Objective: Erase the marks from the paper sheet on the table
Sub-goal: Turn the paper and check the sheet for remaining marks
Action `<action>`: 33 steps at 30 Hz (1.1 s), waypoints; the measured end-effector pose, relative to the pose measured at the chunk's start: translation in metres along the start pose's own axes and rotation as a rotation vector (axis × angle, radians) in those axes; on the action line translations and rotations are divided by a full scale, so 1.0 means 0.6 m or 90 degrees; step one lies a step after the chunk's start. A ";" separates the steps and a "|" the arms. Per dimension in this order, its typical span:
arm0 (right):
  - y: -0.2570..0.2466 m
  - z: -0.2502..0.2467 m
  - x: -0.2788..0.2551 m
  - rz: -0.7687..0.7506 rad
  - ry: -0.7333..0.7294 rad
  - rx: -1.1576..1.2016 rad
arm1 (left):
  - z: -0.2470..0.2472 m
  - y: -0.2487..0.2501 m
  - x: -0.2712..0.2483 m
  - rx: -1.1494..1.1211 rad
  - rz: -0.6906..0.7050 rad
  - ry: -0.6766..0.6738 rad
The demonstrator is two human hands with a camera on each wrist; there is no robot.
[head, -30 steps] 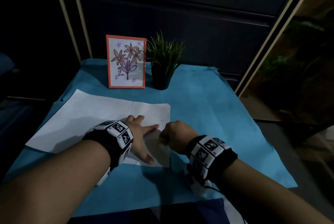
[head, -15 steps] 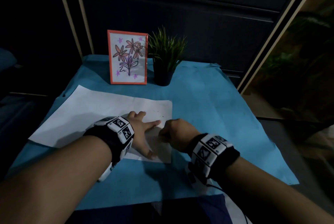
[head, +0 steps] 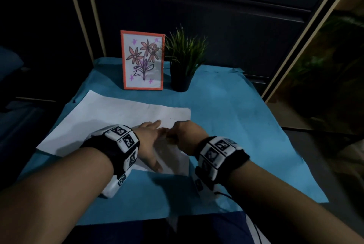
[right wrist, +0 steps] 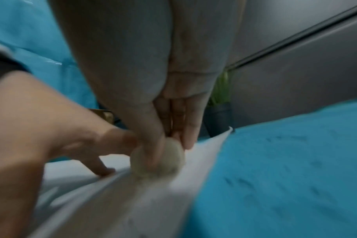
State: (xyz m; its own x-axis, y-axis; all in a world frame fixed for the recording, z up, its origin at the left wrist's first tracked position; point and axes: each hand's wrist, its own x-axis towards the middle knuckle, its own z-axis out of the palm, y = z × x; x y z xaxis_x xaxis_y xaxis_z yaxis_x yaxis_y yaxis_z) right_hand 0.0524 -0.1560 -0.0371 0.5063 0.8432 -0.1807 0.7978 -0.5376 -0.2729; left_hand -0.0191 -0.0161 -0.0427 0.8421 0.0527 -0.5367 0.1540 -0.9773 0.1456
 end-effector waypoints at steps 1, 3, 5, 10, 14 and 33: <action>-0.003 0.000 0.002 0.001 -0.018 -0.024 | 0.000 0.000 0.001 0.004 0.000 0.003; -0.003 0.005 -0.005 -0.005 -0.040 -0.038 | 0.004 -0.001 0.005 0.008 -0.002 0.001; 0.004 0.016 -0.023 -0.016 -0.055 -0.023 | 0.007 -0.003 0.010 0.002 -0.007 -0.006; 0.024 0.020 -0.052 -0.078 -0.133 -0.027 | 0.007 -0.005 0.010 -0.005 -0.005 -0.011; 0.026 -0.003 -0.016 -0.006 -0.012 0.011 | 0.007 -0.006 0.012 0.013 -0.002 0.007; 0.028 0.028 -0.052 -0.106 -0.050 -0.014 | 0.009 -0.009 0.012 0.000 -0.003 0.001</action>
State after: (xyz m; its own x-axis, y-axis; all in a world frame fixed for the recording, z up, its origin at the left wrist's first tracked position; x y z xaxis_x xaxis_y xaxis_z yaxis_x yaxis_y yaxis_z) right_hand 0.0445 -0.1914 -0.0521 0.3404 0.9170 -0.2081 0.8756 -0.3898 -0.2853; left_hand -0.0165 -0.0118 -0.0521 0.8420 0.0577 -0.5364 0.1583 -0.9769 0.1434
